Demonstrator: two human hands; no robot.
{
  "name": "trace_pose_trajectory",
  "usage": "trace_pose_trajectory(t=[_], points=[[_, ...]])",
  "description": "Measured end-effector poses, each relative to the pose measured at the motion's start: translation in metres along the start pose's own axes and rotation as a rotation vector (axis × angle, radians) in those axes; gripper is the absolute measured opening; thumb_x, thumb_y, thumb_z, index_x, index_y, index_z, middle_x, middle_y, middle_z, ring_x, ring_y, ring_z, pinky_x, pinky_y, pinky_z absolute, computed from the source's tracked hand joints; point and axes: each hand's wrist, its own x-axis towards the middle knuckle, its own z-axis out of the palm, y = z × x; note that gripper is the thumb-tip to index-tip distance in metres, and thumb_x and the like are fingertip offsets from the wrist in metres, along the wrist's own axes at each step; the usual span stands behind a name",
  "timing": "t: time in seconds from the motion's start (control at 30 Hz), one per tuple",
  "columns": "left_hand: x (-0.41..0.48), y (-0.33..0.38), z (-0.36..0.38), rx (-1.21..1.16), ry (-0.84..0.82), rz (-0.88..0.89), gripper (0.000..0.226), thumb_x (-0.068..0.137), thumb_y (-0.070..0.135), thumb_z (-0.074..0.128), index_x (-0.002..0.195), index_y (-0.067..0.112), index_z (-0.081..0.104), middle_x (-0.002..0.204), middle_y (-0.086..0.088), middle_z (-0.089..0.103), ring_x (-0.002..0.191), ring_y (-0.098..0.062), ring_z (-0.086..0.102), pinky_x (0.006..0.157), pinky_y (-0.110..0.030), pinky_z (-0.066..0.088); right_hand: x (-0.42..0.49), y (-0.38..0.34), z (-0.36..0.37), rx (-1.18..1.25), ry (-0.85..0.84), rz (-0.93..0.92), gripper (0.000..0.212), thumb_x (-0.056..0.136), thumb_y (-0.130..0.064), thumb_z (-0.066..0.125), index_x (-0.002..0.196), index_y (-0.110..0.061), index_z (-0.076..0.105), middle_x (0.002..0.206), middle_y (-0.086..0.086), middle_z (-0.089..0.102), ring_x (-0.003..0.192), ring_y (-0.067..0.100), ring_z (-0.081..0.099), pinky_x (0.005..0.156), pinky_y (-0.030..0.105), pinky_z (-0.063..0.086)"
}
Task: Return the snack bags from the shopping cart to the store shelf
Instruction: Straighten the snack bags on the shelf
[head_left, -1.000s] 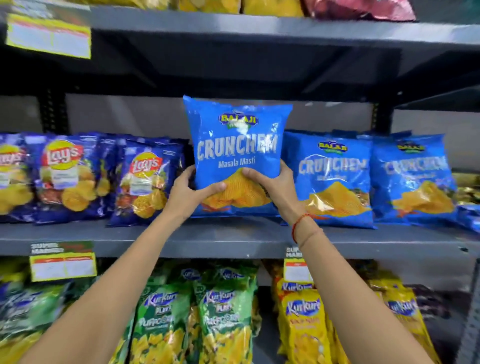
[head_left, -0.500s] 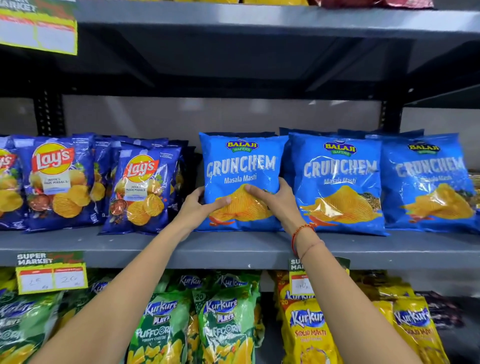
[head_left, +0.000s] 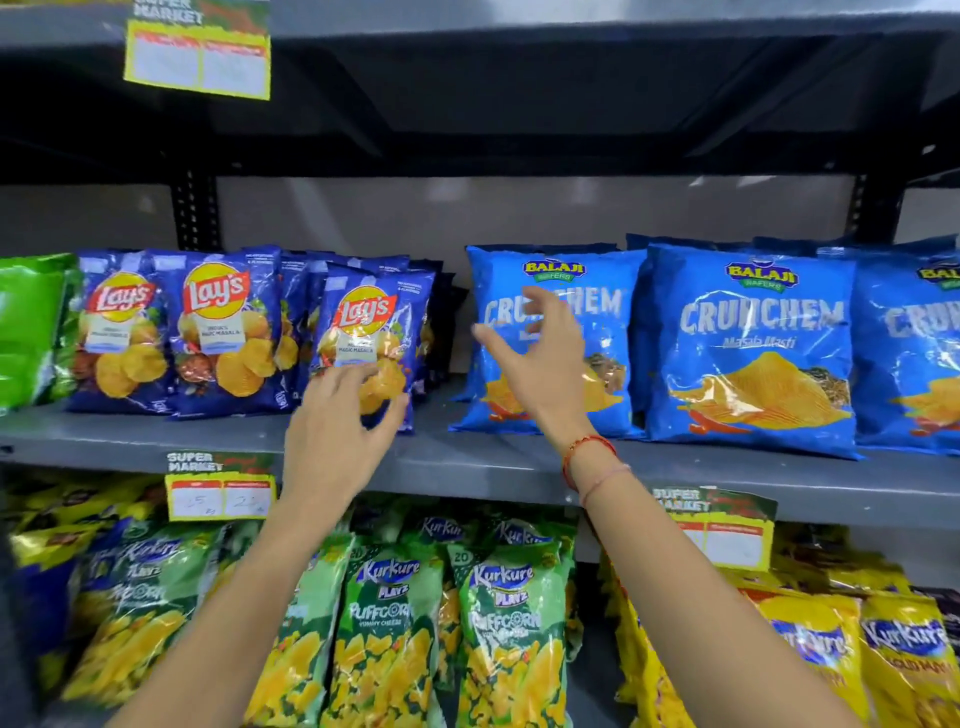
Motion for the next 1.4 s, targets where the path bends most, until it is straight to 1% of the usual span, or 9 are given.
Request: trace_pose_trajectory(t=[0.13, 0.2, 0.37, 0.5, 0.7, 0.93, 1.1, 1.27, 1.4], points=[[-0.01, -0.036, -0.01, 0.217, -0.039, -0.107, 0.052, 0.086, 0.04, 0.058, 0.119, 0.0, 0.054, 0.113, -0.02, 0.061, 0.105, -0.039, 0.053, 0.081, -0.05, 0.046, -0.004, -0.016, 0.047, 0.127, -0.336, 0.173, 0.083, 0.072, -0.041, 0.079, 0.138, -0.007, 0.04, 0.103, -0.002, 0.053, 0.096, 0.017, 0.052, 0.081, 0.022, 0.04], [-0.014, -0.049, -0.011, 0.278, -0.098, -0.135, 0.058, 0.087, 0.044, 0.055, 0.122, -0.003, 0.052, 0.117, -0.022, 0.061, 0.108, -0.038, 0.054, 0.086, -0.049, 0.044, -0.003, -0.014, 0.069, 0.112, -0.446, 0.256, 0.09, 0.071, -0.043, 0.079, 0.139, -0.005, 0.036, 0.116, 0.006, 0.054, 0.105, 0.02, 0.052, 0.08, 0.018, 0.037], [-0.021, -0.061, -0.01, 0.314, -0.137, -0.132, 0.062, 0.09, 0.054, 0.041, 0.108, -0.002, 0.062, 0.1, -0.02, 0.07, 0.095, -0.034, 0.063, 0.087, -0.044, 0.043, 0.002, -0.004, 0.108, 0.21, -0.644, 0.507, 0.084, 0.065, -0.036, 0.086, 0.134, -0.01, 0.046, 0.136, 0.007, 0.056, 0.126, 0.027, 0.053, 0.106, 0.039, 0.044], [-0.026, -0.057, -0.013, 0.317, -0.144, -0.114, 0.066, 0.087, 0.054, 0.026, 0.084, 0.002, 0.066, 0.08, -0.015, 0.071, 0.078, -0.033, 0.064, 0.077, -0.041, 0.044, 0.003, -0.002, 0.122, 0.174, -0.599, 0.495, 0.076, 0.06, -0.03, 0.089, 0.125, -0.007, 0.055, 0.131, 0.011, 0.059, 0.12, 0.027, 0.055, 0.103, 0.04, 0.046], [-0.028, -0.06, -0.01, 0.344, -0.166, -0.128, 0.067, 0.089, 0.053, 0.027, 0.1, 0.001, 0.068, 0.1, -0.015, 0.072, 0.094, -0.029, 0.065, 0.087, -0.04, 0.045, -0.005, -0.005, 0.132, 0.197, -0.469, 0.32, 0.074, 0.062, -0.019, 0.088, 0.126, -0.009, 0.054, 0.128, 0.011, 0.063, 0.12, 0.028, 0.057, 0.105, 0.042, 0.045], [-0.03, -0.062, -0.008, 0.321, -0.141, -0.125, 0.066, 0.089, 0.052, 0.028, 0.099, 0.0, 0.068, 0.102, -0.016, 0.072, 0.096, -0.03, 0.064, 0.09, -0.041, 0.044, -0.01, -0.011, 0.15, 0.126, -0.458, 0.26, 0.071, 0.064, -0.028, 0.087, 0.122, -0.006, 0.051, 0.129, 0.014, 0.061, 0.121, 0.032, 0.053, 0.102, 0.044, 0.044], [-0.031, -0.062, -0.006, 0.292, -0.112, -0.115, 0.067, 0.088, 0.051, 0.026, 0.099, 0.0, 0.067, 0.102, -0.017, 0.071, 0.099, -0.03, 0.063, 0.092, -0.041, 0.041, -0.012, -0.008, 0.147, 0.168, -0.498, 0.3, 0.073, 0.068, -0.03, 0.085, 0.127, -0.01, 0.047, 0.132, 0.011, 0.059, 0.123, 0.029, 0.052, 0.093, 0.028, 0.039], [-0.031, -0.064, -0.006, 0.303, -0.093, -0.101, 0.07, 0.088, 0.052, 0.023, 0.103, 0.0, 0.066, 0.107, -0.016, 0.07, 0.103, -0.03, 0.061, 0.095, -0.041, 0.039, -0.015, -0.007, 0.144, 0.139, -0.526, 0.309, 0.079, 0.066, -0.037, 0.085, 0.128, -0.011, 0.044, 0.132, 0.009, 0.059, 0.123, 0.028, 0.055, 0.1, 0.037, 0.043], [-0.03, -0.065, -0.005, 0.3, -0.086, -0.101, 0.07, 0.087, 0.053, 0.023, 0.104, 0.0, 0.065, 0.109, -0.016, 0.07, 0.104, -0.03, 0.06, 0.095, -0.041, 0.038, -0.017, -0.006, 0.129, 0.103, -0.421, 0.263, 0.086, 0.067, -0.042, 0.082, 0.135, -0.009, 0.041, 0.13, 0.013, 0.06, 0.122, 0.027, 0.055, 0.101, 0.04, 0.046]])
